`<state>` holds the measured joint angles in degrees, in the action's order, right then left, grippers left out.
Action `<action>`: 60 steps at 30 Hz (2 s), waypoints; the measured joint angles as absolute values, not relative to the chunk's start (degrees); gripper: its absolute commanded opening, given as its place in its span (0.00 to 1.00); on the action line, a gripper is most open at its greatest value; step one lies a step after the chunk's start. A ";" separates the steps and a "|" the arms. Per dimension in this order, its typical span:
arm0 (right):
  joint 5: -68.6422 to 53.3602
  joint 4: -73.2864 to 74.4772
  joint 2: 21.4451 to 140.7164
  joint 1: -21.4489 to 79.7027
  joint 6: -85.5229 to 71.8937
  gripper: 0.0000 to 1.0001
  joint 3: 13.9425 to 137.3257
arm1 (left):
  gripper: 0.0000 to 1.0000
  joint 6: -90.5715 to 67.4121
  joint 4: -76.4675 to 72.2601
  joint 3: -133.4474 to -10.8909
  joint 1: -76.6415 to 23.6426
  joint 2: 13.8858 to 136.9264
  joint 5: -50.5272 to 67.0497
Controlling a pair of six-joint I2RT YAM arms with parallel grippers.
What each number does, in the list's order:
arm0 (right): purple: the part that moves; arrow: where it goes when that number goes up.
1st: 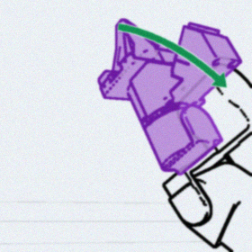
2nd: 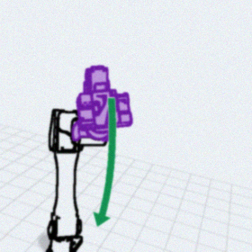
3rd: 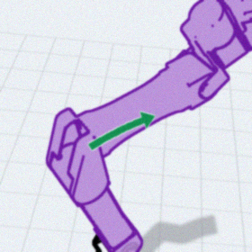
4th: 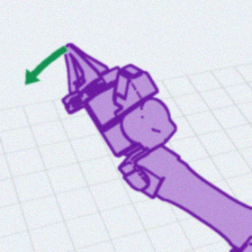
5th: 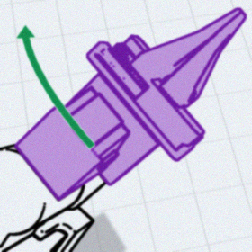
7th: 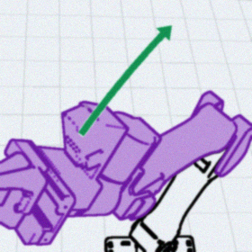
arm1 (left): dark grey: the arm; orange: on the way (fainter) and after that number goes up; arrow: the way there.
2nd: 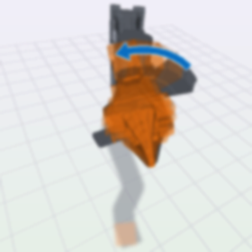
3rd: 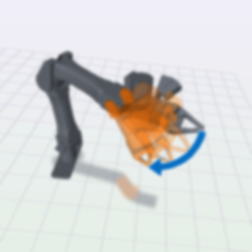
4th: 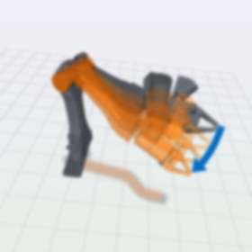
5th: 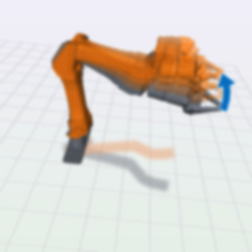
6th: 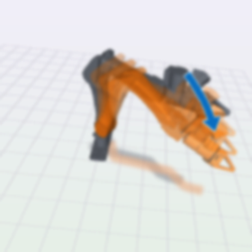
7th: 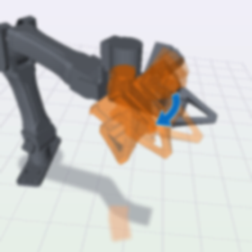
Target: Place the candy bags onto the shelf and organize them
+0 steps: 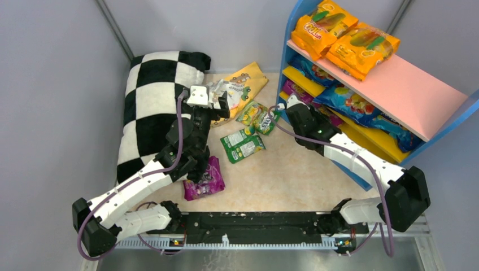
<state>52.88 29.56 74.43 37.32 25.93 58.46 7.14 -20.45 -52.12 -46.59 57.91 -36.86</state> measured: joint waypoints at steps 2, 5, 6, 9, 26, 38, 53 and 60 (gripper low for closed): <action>52.99 29.15 74.54 36.86 26.55 0.27 58.46 | 0.99 7.14 -20.43 -52.16 -46.59 57.91 -36.86; 53.12 28.51 74.76 35.92 27.42 0.25 58.46 | 0.99 7.14 -20.38 -52.25 -46.61 57.91 -36.84; 53.25 28.29 74.76 35.59 27.53 0.25 58.46 | 0.99 7.14 -20.34 -52.27 -46.59 57.91 -36.84; 53.60 27.64 74.76 34.35 28.08 0.26 58.46 | 0.99 7.14 -20.32 -52.29 -46.61 57.91 -36.84; 52.47 34.28 74.70 38.57 21.63 0.76 61.30 | 0.99 7.11 -20.21 -52.31 -46.54 57.89 -36.84; 17.61 18.96 74.22 50.54 -14.63 0.78 56.55 | 0.99 7.18 -20.08 -52.40 -46.44 57.89 -36.93; -8.80 -9.82 98.28 61.28 -43.92 0.67 53.10 | 0.99 7.38 -20.10 -52.40 -46.19 57.91 -37.08; -9.80 -10.20 103.28 63.00 -45.19 0.35 56.40 | 0.99 7.40 -20.10 -52.40 -46.17 57.91 -37.10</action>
<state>-9.80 -10.20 103.28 63.00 -45.19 56.40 7.40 -20.10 -52.40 -46.17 57.91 -37.10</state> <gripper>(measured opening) 0.461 0.987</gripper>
